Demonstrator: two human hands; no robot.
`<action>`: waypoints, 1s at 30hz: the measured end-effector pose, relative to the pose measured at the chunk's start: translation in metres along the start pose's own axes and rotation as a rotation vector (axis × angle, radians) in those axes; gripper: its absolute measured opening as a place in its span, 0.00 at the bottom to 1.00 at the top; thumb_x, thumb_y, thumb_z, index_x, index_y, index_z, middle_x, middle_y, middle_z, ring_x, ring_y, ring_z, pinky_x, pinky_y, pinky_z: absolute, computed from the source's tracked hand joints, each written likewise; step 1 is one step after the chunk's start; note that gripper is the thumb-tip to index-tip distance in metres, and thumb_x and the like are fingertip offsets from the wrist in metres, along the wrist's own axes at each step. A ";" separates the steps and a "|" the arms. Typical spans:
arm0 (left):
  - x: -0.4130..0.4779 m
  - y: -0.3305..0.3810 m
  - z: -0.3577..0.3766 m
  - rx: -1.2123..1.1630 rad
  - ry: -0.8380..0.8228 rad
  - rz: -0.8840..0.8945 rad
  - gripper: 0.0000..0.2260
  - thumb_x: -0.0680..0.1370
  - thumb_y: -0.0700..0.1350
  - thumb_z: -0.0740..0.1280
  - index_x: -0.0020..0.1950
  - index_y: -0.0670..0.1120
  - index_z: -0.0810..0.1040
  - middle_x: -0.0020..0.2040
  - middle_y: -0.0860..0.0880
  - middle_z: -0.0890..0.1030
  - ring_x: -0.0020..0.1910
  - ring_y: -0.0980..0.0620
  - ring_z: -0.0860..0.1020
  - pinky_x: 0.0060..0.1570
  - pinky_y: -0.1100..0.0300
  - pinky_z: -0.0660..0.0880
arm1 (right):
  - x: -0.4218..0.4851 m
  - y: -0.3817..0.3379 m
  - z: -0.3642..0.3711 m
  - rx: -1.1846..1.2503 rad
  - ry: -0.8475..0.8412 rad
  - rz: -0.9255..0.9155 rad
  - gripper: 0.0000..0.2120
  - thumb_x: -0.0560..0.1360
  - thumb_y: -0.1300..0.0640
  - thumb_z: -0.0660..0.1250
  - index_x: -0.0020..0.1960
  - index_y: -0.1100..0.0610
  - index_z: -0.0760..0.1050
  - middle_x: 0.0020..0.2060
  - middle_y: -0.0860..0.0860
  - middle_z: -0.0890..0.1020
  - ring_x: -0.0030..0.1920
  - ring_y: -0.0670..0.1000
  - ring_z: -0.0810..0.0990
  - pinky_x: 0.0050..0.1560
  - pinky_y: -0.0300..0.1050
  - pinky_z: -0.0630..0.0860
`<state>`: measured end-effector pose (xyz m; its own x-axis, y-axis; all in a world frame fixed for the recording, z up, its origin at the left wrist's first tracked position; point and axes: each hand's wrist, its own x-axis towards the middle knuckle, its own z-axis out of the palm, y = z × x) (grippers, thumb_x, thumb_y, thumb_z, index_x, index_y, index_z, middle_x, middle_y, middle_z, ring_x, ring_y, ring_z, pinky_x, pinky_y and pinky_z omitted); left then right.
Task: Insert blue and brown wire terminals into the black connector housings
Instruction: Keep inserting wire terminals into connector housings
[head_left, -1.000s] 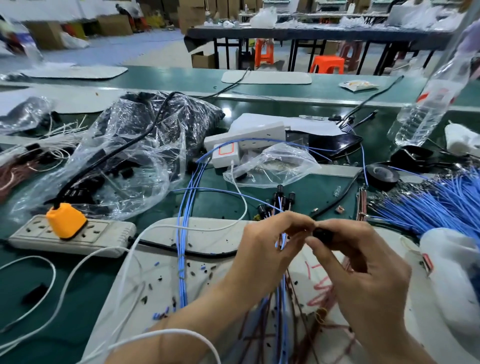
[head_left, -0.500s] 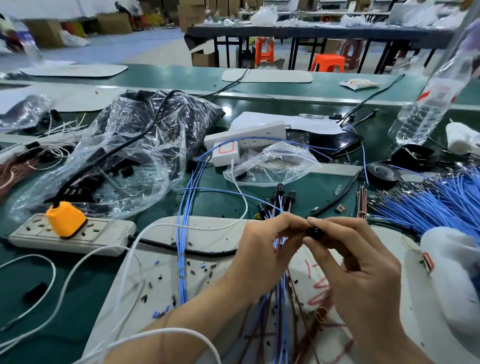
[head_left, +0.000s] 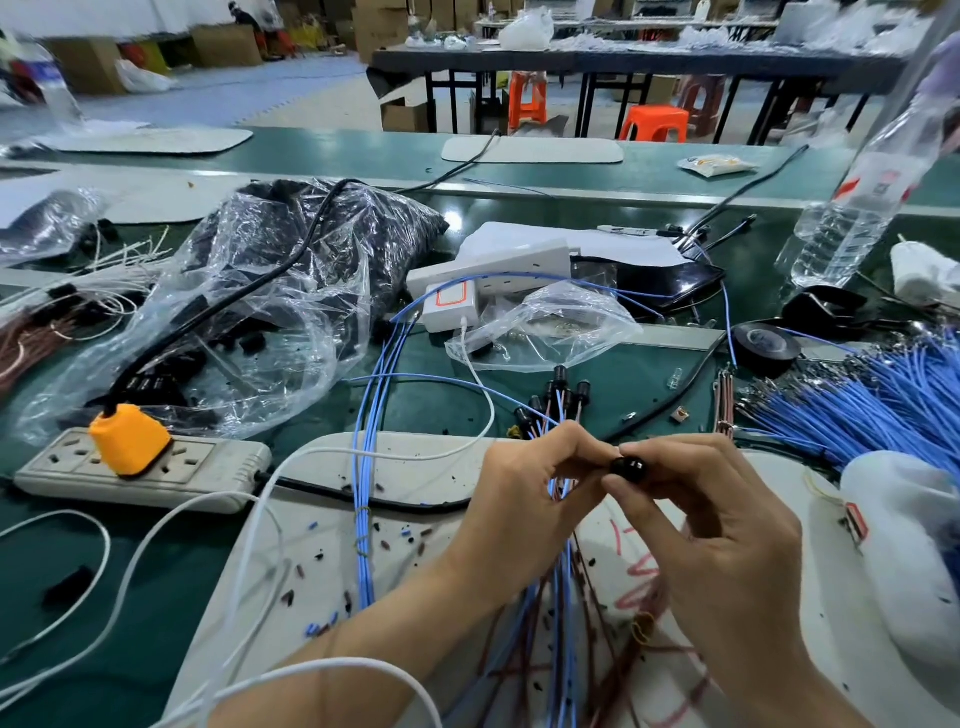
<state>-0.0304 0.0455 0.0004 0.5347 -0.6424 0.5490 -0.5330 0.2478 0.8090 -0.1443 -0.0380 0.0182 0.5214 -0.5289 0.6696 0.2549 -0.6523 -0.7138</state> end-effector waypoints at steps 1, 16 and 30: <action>0.000 0.000 0.000 -0.005 -0.004 -0.002 0.06 0.72 0.36 0.71 0.46 0.44 0.79 0.43 0.58 0.81 0.41 0.63 0.81 0.45 0.68 0.77 | 0.000 -0.001 0.000 -0.003 -0.001 -0.010 0.10 0.69 0.61 0.72 0.48 0.53 0.78 0.42 0.46 0.78 0.42 0.46 0.81 0.44 0.36 0.78; 0.002 0.001 -0.001 0.036 -0.050 -0.007 0.05 0.73 0.37 0.71 0.44 0.36 0.78 0.44 0.47 0.84 0.42 0.54 0.83 0.45 0.58 0.80 | 0.001 -0.003 -0.004 -0.159 -0.003 -0.126 0.08 0.68 0.61 0.73 0.47 0.58 0.79 0.41 0.51 0.81 0.40 0.45 0.81 0.42 0.38 0.79; 0.005 0.002 -0.007 0.217 0.007 0.137 0.10 0.77 0.42 0.66 0.57 0.42 0.78 0.48 0.50 0.83 0.44 0.55 0.81 0.47 0.59 0.78 | 0.035 0.039 -0.051 -0.802 -0.213 0.504 0.11 0.71 0.47 0.73 0.39 0.51 0.74 0.34 0.43 0.78 0.37 0.48 0.77 0.40 0.43 0.73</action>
<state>-0.0244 0.0476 0.0065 0.4517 -0.6084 0.6525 -0.7287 0.1704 0.6633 -0.1578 -0.1093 0.0242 0.5743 -0.7896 0.2162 -0.6287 -0.5945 -0.5013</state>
